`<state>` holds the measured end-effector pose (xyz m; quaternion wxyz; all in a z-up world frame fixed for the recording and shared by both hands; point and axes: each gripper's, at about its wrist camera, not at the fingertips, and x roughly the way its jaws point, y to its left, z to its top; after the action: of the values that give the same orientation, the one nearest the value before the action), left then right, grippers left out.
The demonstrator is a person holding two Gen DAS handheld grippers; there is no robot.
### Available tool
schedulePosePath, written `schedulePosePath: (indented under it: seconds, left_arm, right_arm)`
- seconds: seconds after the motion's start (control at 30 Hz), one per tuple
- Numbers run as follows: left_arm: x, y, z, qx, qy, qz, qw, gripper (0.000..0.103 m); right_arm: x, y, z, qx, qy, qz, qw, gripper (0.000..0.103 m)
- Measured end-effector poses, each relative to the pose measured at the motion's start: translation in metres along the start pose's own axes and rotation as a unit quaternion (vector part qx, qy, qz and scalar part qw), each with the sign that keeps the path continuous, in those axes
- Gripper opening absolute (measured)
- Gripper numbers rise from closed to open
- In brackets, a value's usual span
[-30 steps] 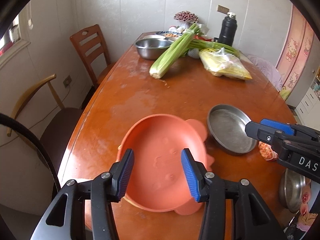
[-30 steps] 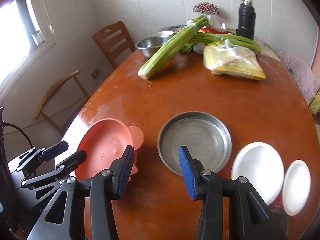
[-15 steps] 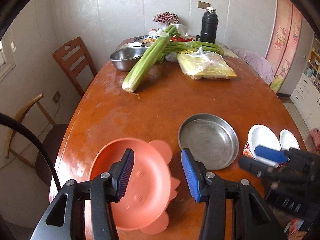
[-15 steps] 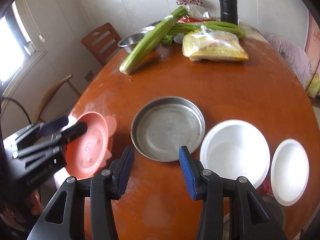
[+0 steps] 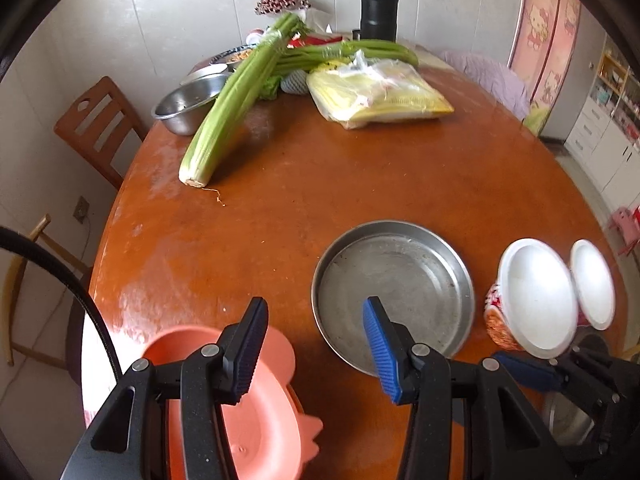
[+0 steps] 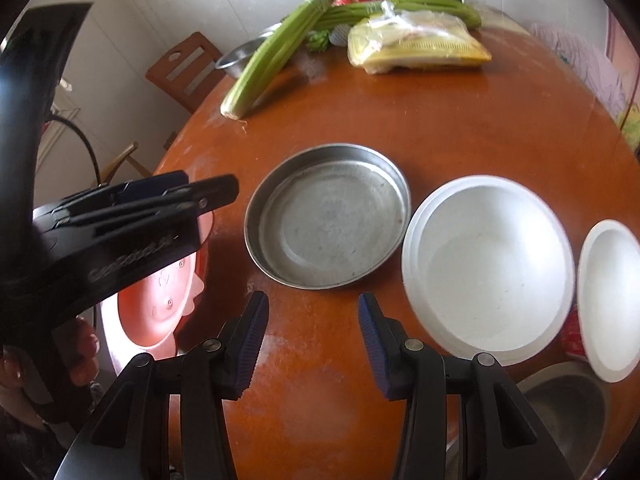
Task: Organize plates and bowls
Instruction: 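Move both grippers to the rim of the steel pan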
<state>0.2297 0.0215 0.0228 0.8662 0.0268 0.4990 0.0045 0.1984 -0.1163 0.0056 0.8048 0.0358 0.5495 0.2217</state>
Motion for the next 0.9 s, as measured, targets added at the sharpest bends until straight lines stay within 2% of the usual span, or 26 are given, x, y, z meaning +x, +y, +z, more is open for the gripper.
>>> schedulePosePath:
  seconds: [0.2, 0.57, 0.7, 0.8, 0.9]
  left_arm:
    - [0.019, -0.002, 0.010, 0.012, 0.016, -0.005, 0.9998, 0.049]
    - [0.060, 0.003, 0.018, 0.010, 0.055, -0.013, 0.9983, 0.049]
    - [0.070, 0.007, 0.017, 0.007, 0.065, -0.017, 0.9977, 0.049]
    - [0.075, 0.008, 0.017, 0.007, 0.071, -0.020, 0.9973, 0.049]
    - [0.079, 0.009, 0.017, 0.006, 0.074, -0.026, 0.9969, 0.049]
  right_arm:
    - [0.014, -0.005, 0.004, 0.037, 0.007, -0.011, 0.999, 0.048]
    - [0.027, 0.000, 0.013, 0.048, 0.007, -0.064, 0.997, 0.048]
    - [0.027, 0.006, 0.011, 0.052, 0.014, -0.053, 0.997, 0.048]
    - [0.031, 0.012, 0.012, 0.040, 0.018, -0.073, 0.996, 0.048]
    - [0.035, 0.007, 0.013, 0.054, 0.022, -0.089, 0.994, 0.048]
